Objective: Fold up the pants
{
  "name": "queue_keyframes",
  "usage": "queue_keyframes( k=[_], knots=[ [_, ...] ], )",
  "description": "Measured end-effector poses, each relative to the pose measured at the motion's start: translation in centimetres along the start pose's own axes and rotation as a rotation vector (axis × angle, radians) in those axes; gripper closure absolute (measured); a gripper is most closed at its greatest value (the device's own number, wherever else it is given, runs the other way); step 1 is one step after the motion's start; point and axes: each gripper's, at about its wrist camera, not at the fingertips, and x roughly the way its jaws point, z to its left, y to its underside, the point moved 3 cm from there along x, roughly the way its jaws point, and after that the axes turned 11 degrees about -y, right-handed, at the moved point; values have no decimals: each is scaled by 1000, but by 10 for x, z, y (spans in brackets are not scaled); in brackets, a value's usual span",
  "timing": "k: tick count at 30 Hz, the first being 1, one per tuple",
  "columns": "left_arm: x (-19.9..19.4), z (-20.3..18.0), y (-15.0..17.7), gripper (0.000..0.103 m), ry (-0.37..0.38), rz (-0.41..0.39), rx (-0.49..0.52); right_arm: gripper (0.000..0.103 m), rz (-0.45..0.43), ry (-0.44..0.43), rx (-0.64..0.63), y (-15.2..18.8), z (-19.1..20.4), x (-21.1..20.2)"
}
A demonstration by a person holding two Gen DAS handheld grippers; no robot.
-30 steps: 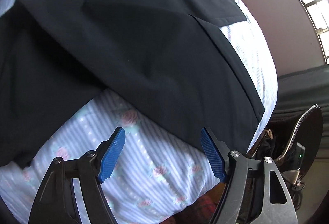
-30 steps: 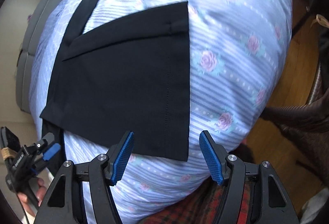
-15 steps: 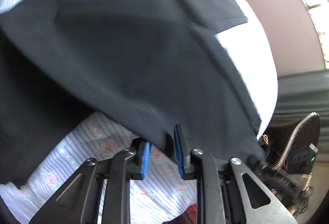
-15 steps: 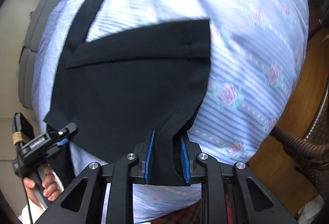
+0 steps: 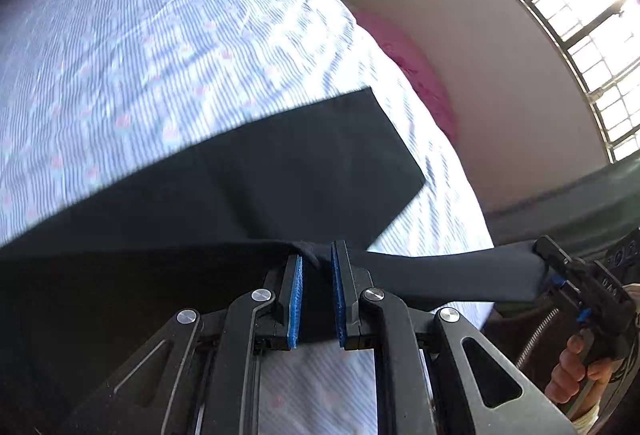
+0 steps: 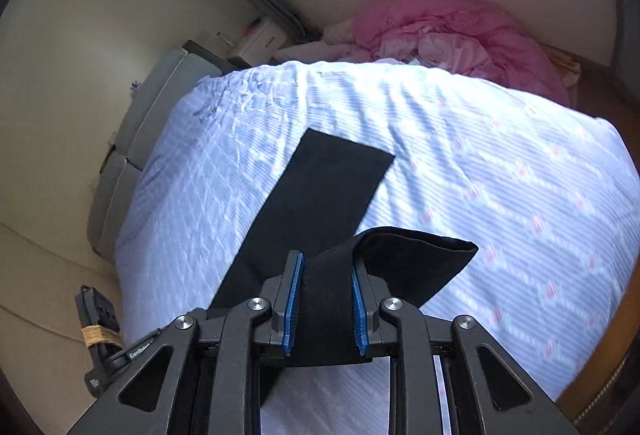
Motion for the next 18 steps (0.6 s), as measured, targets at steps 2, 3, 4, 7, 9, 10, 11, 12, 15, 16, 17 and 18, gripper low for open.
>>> queue_keyframes(
  k=[2,3,4,7,9,10,11,12,15,16,17,18],
  knots=[
    [15,1,-26,88,-34,13,0,79,10,-7,-4,-25,3,26],
    [21,2,-34,88,-47,20,-1,79,21,-5,-3,-40,2,42],
    [32,3,-45,88,-61,28,-3,79,29,-10,-3,-52,1,55],
    [66,-2,-71,88,-116,57,-4,80,63,-11,0,-83,-7,94],
    [91,-3,-81,88,-143,86,-16,80,91,3,-18,-100,-10,124],
    [104,-1,-86,88,-161,106,-15,80,106,5,-31,-107,-11,141],
    [113,0,-87,88,-178,117,-10,80,116,13,-32,-111,-14,151],
    [121,1,-89,88,-190,130,-6,80,134,14,-31,-118,-16,167],
    [142,8,-96,88,-215,166,-13,80,173,28,-31,-120,-29,191],
    [145,12,-97,88,-220,170,-28,80,185,27,-28,-120,-33,200],
    [147,15,-98,88,-224,168,-40,80,196,32,-24,-118,-36,204],
    [148,16,-99,88,-226,167,-49,80,208,26,-26,-119,-37,213]
  ],
)
